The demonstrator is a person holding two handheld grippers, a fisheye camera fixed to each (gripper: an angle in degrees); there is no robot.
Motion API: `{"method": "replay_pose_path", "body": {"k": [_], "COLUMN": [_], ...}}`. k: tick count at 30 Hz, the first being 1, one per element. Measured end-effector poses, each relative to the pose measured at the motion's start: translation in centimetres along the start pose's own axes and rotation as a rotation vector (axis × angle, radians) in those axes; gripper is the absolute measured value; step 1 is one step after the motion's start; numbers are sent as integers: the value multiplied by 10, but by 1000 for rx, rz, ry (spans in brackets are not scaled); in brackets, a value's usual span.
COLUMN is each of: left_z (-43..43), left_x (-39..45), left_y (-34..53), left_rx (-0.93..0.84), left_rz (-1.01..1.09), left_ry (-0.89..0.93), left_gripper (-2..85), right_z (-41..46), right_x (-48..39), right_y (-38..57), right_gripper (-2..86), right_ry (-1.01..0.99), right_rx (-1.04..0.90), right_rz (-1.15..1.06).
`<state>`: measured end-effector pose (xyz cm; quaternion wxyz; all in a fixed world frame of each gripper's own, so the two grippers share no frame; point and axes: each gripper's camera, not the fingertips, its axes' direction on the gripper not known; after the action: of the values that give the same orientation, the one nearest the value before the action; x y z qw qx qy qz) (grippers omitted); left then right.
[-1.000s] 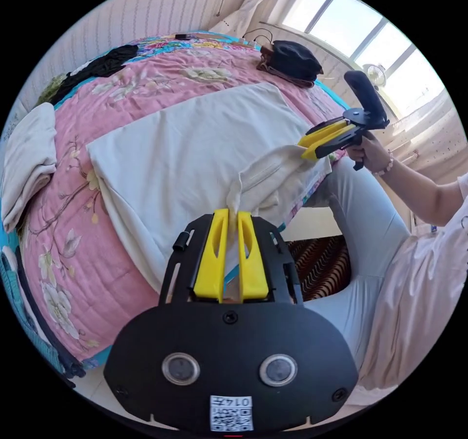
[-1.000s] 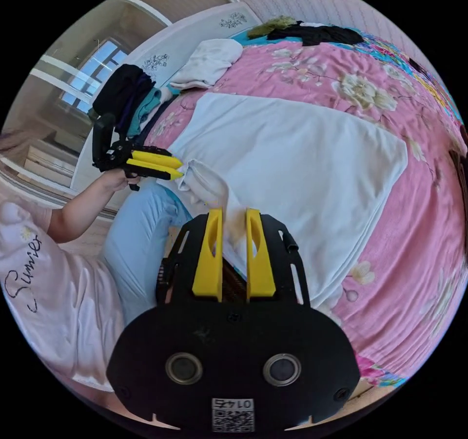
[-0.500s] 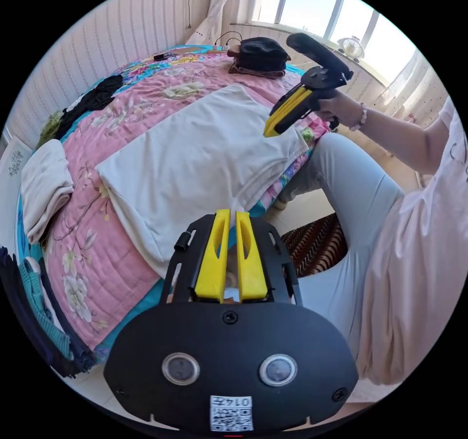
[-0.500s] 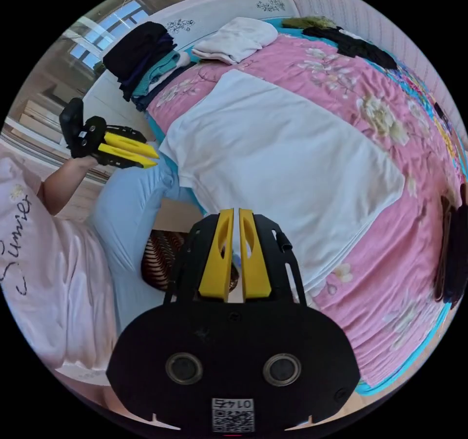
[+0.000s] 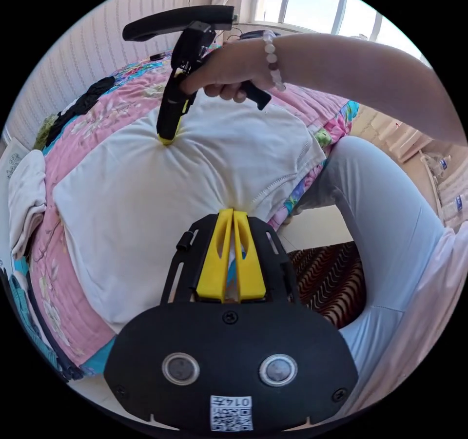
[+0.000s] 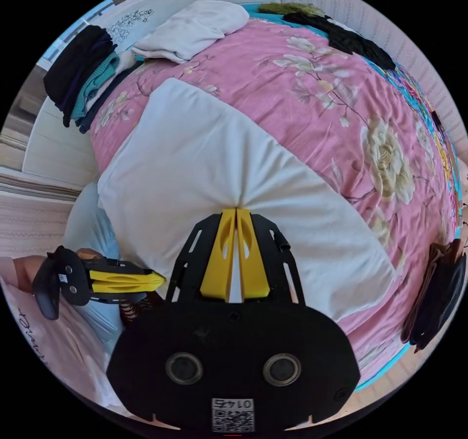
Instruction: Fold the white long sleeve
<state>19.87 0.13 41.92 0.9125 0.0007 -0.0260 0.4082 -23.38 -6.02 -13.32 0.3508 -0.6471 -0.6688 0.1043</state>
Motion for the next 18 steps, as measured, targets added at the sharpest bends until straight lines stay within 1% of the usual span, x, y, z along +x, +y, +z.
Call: {"method": "replay_pose_path", "body": {"k": [1,3,5,6,7,8,12,15,17,18], "left_z": [-3,-3,15,30,35,37,32,12,-1,-8], "left_x": [2,9,12,14,14,14,13,13,13,11], "left_y": [0,-3,-5,-6,-6,-5,-8,-8,-8,-10], "left_rx": [15,26,-34,-92,-89,-59,-57,2,54,79], "left_rz": [3,13,20,27,32,26,6,-9,-22,-26], "left_ry": [3,16,3,-14,-6,6,51,83,63,49], "left_gripper": [-10,-10,-10,-10,-10,-10,-10,-10,-10,-10], "right_z": [-6,-18,-21,-17,-1,11,4,-20,-40,-43], "right_x": [2,8,22,25,31,36,48,58,68,71], "right_y": [-4,-9,-20,-23,-27,-25,1,61,143,166], "right_gripper": [-4,-4,-4,-4,-4,-4,-4,-3,2,4], "right_ry": [-3,14,86,114,134,126,80,-44,-142,-159], "right_rx": [-25,12,63,63,19,23,112,256,435,477], "right_rz": [-21,-18,49,67,66,75,119,110,221,264]}}
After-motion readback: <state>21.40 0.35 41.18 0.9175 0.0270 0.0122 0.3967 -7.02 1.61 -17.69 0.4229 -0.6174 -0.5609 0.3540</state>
